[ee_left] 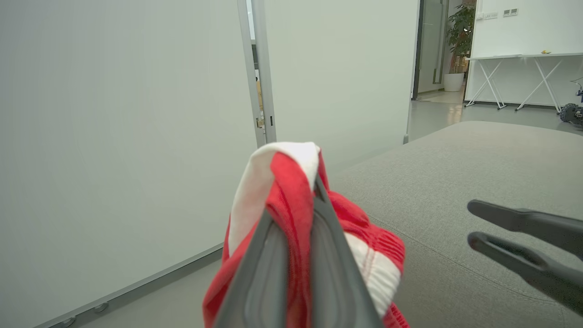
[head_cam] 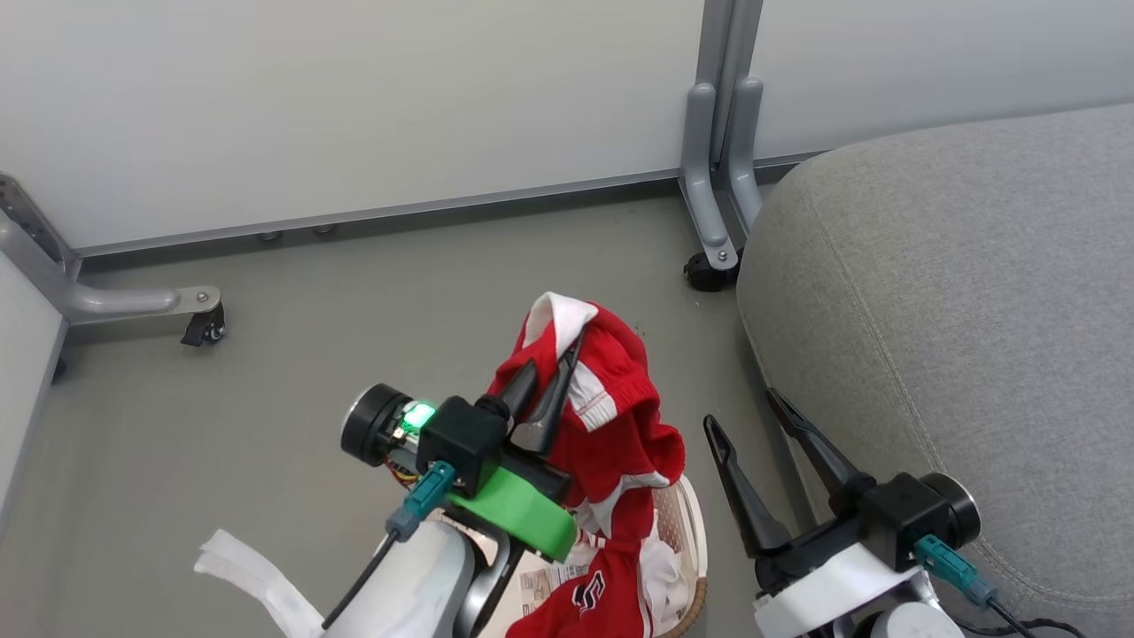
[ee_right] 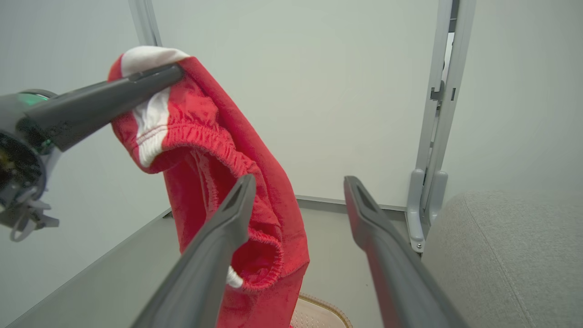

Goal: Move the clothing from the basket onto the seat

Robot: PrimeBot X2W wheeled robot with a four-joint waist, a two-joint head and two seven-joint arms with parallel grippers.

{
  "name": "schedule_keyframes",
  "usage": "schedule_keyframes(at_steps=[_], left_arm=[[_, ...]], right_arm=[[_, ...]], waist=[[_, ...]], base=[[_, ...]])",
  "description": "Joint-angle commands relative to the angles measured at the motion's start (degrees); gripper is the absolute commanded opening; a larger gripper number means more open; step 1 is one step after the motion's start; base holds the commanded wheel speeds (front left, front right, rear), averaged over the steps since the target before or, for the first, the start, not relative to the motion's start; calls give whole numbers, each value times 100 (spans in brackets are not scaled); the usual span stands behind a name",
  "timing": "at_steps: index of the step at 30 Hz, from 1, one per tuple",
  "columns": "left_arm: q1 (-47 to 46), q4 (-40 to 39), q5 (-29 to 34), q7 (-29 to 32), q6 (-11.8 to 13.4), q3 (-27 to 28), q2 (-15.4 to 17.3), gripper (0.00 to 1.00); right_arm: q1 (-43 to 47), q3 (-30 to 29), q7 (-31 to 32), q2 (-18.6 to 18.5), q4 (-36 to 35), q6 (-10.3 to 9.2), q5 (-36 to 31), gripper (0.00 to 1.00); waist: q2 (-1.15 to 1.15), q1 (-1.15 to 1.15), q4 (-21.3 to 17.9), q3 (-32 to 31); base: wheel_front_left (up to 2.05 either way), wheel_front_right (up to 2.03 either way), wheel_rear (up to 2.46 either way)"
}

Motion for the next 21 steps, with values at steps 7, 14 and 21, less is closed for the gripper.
schedule_keyframes(at_steps=[7, 14, 21], left_arm=[[-279, -36, -140, -5, -103, -457, -74, 0], [-482, -137, -407, 17, -28, -989, -85, 0], [-618, -130, -598, 9, 125, -1368, -82, 0]], right_arm=[[-287, 396, -18, -89, 279, 0, -63, 100], [-450, 551, -18, -91, 415, 0, -85, 100], [-390, 547, -17, -42, 688, 0, 35, 100]], waist=[[0, 1, 25, 17], [0, 1, 12, 13], [0, 1, 41, -6]], base=[[0, 0, 0], [0, 0, 0], [0, 0, 0]])
